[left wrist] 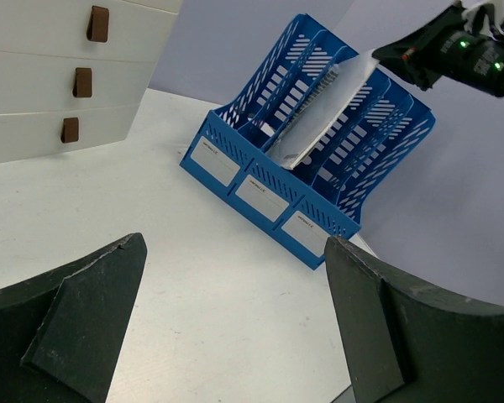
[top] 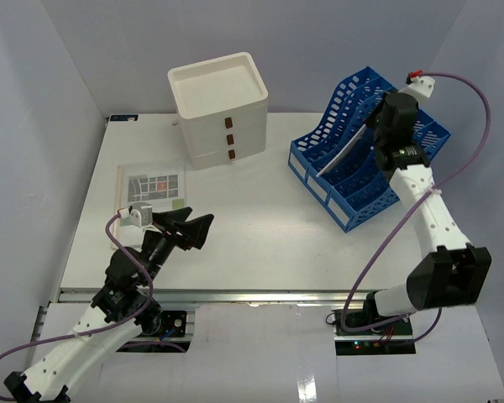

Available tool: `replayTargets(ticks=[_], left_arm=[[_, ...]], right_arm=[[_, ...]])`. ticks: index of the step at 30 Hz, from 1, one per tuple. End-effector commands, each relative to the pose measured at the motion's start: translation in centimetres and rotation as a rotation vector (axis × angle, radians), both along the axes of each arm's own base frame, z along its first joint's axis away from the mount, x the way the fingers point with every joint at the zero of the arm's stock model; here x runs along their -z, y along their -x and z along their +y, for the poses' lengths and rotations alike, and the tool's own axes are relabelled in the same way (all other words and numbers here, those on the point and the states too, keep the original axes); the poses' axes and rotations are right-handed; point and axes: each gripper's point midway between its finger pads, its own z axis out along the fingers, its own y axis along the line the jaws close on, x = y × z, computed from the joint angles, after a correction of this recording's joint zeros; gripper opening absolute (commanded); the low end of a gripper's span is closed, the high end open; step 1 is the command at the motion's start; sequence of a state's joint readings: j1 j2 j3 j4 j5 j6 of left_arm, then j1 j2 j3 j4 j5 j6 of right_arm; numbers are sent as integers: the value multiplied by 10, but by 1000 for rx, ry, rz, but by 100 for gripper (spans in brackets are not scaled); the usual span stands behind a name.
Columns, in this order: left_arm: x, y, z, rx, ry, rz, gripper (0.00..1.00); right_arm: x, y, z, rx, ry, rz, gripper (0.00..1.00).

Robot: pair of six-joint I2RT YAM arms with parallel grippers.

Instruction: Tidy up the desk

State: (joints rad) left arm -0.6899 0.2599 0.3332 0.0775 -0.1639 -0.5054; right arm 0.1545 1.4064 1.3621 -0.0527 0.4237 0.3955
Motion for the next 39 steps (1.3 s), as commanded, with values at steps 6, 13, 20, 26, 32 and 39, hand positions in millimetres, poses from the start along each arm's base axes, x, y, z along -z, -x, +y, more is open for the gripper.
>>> replayTargets(ticks=[6,13,20,26,32,39], left_arm=[[-9,3,7,-19,-3,-10,98],[-10,2,7,-20,-6,-6,98],[-14,1,3,-10,-18,-1,98],[-9,-4,-1,-8,-28,27,98],[-6,-8,-5,-4,-31,42,98],[1,-9,-5,-9,-38,57,98]], right_arm=[[-66,-4,25,-150,75,-223,8],[-83,-10,-2,4,105,-274,8],[-72,-30,-3,69,140,-293,8],[-78,-25,1,129,303,-377,8],[-57,-14,31,47,298,-388,8],[-47,-9,51,-33,332,-379,23]])
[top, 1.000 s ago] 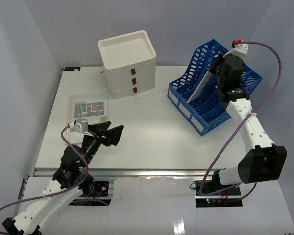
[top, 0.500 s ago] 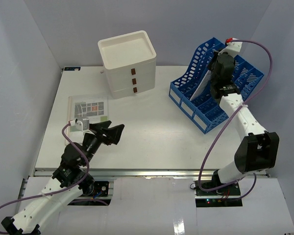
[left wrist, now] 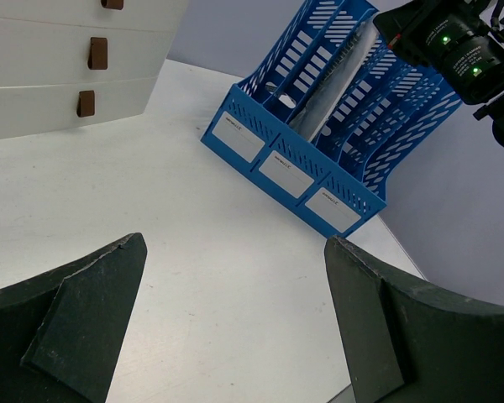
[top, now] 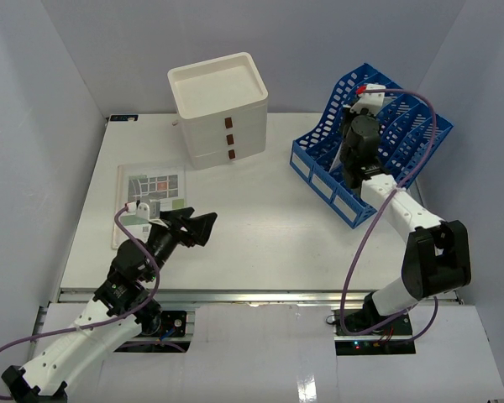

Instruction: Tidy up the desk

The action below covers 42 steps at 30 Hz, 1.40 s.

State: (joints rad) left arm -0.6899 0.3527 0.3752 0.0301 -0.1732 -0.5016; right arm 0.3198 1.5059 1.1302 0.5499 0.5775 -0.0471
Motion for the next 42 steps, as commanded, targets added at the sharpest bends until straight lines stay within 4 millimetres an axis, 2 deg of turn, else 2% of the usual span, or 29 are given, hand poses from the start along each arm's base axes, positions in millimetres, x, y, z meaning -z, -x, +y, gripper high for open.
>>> replayTargets(ticks=[1,3,4,6,8,9,12,13,15,17,19,20,22,23,25,27,28,31,32,35,42], left_arm=[[-12,0,1,-4,26,-15,98],[-9,-4,3,-26,18,-8,98],[-9,-6,4,-40,12,-3,98],[-7,-10,5,-55,-6,13,98],[4,-19,13,-127,-46,104,98],[3,-25,18,-178,-53,138,98],[36,-34,22,-248,-139,321,98],[37,-36,21,-257,-146,351,98],[48,-39,16,-243,-163,419,97],[56,-50,23,-261,-162,476,94],[63,-62,33,-268,-155,517,91],[66,-70,44,-288,-145,537,89],[75,-88,82,-381,-140,577,83],[74,-87,78,-345,-147,573,83],[86,-108,137,-438,-86,626,79],[89,-117,156,-405,-37,623,80],[96,-123,177,-426,2,642,81],[120,-137,222,-498,59,707,87],[120,-143,235,-531,43,704,90],[125,-157,260,-598,-34,687,93],[162,-172,318,-755,-276,755,94]], right_arm=[[-63,16,13,-86,-33,-185,42],[-55,21,21,-143,12,-149,85],[-54,23,23,-163,35,-126,93],[-59,28,24,-179,74,-88,90],[-70,42,39,-298,153,-74,90],[-75,54,52,-401,217,-64,90],[-81,101,103,-786,407,-60,90],[-70,118,117,-908,434,-23,90],[-35,158,137,-1147,438,92,90],[-6,189,151,-1332,411,177,90],[23,212,159,-1454,369,251,92],[37,223,162,-1508,352,278,93],[63,238,163,-1565,323,324,93],[62,237,164,-1571,325,310,93],[88,247,163,-1597,303,343,92],[99,254,164,-1631,278,352,92],[100,257,166,-1650,267,345,93],[103,265,167,-1684,254,348,93],[103,269,168,-1705,242,344,93],[108,280,167,-1738,219,344,93],[113,284,166,-1758,235,351,93]])
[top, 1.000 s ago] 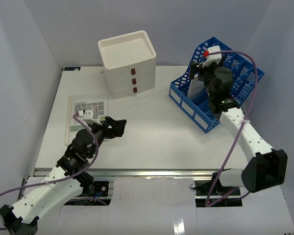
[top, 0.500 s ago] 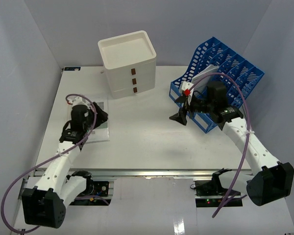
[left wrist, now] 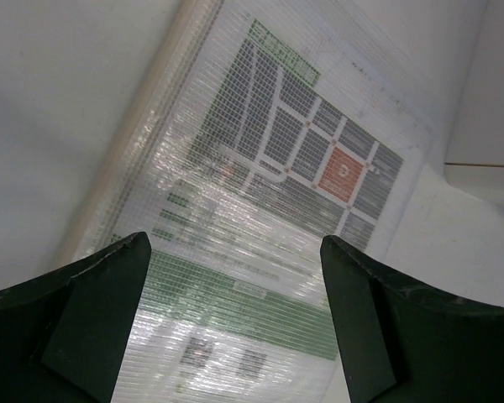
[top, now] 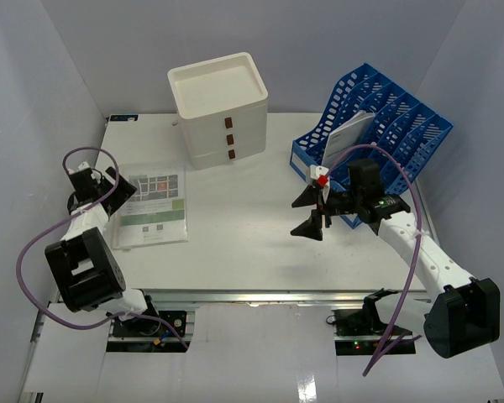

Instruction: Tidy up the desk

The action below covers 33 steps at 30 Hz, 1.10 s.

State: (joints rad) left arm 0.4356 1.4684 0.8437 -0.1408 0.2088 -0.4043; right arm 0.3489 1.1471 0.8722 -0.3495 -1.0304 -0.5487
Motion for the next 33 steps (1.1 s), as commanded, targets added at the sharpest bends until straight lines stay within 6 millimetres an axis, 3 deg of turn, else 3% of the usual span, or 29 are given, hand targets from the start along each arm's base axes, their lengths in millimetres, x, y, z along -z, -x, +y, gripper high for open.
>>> replayTargets(ticks=[1,6,10,15,18,19,23,26,33], left_arm=[[2,-17,47,-13,-244,38,94],[39,-22,58,57,-308,136,94],[63,-27,50,160,-268,189,93],[100,-25,29,274,-147,264,70],[113,-23,7,333,-29,271,45],[115,-22,4,340,-6,272,40],[112,-20,-12,368,62,253,17],[99,-25,-22,381,108,213,4],[37,-29,-37,354,155,73,0]], right_arm=[[-6,9,2,-58,-25,-27,93],[-4,9,2,-64,-20,-24,93],[-2,9,2,-65,-17,-21,93],[0,8,1,-62,-8,-16,93],[2,7,1,-59,-3,-16,93],[2,6,1,-57,-2,-16,93],[4,6,1,-58,2,-7,93],[6,6,1,-58,6,4,94],[20,5,4,-70,26,83,97]])
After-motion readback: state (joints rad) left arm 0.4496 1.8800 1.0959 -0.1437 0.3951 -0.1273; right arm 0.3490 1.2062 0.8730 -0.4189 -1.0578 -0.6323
